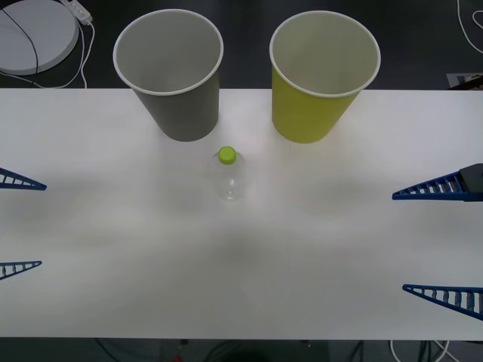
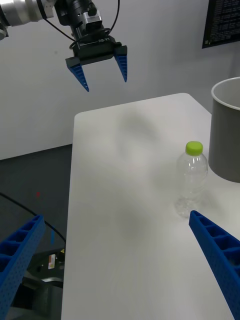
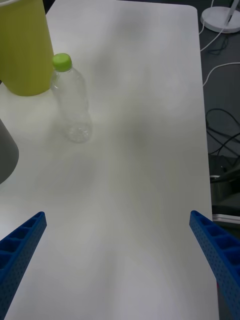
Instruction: Put the can into the green bin and the plastic bottle into the gray bin
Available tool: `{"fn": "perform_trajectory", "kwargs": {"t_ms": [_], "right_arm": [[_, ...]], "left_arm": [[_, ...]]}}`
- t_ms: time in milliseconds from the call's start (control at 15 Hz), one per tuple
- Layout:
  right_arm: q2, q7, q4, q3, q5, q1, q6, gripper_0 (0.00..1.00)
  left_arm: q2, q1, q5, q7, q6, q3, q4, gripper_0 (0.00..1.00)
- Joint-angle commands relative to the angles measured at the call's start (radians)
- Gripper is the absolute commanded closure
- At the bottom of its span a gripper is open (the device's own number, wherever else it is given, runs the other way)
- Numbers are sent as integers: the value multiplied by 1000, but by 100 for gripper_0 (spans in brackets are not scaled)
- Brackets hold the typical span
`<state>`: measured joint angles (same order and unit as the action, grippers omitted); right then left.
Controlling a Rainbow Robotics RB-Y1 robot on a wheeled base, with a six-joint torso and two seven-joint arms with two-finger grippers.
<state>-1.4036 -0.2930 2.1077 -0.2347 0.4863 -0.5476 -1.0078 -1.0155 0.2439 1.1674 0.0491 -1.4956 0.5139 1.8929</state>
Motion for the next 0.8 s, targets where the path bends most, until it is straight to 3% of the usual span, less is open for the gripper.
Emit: {"fn": "perform_trajectory", "kwargs": {"t_ms": [67, 333, 467, 800], "right_arm": [[0, 0, 0, 0, 0, 0, 0, 0], [0, 0, 0, 0, 0, 0, 0, 0], [0, 0, 0, 0, 0, 0, 0, 0], [0, 0, 0, 0, 0, 0, 0, 0]], "left_arm": [[0, 0, 0, 0, 0, 0, 0, 0], [25, 18, -5, -5, -2, -29, -28, 0], [11, 15, -55, -18, 14, -66, -72, 0], [8, 20, -55, -54, 54, -83, -87, 0]]}}
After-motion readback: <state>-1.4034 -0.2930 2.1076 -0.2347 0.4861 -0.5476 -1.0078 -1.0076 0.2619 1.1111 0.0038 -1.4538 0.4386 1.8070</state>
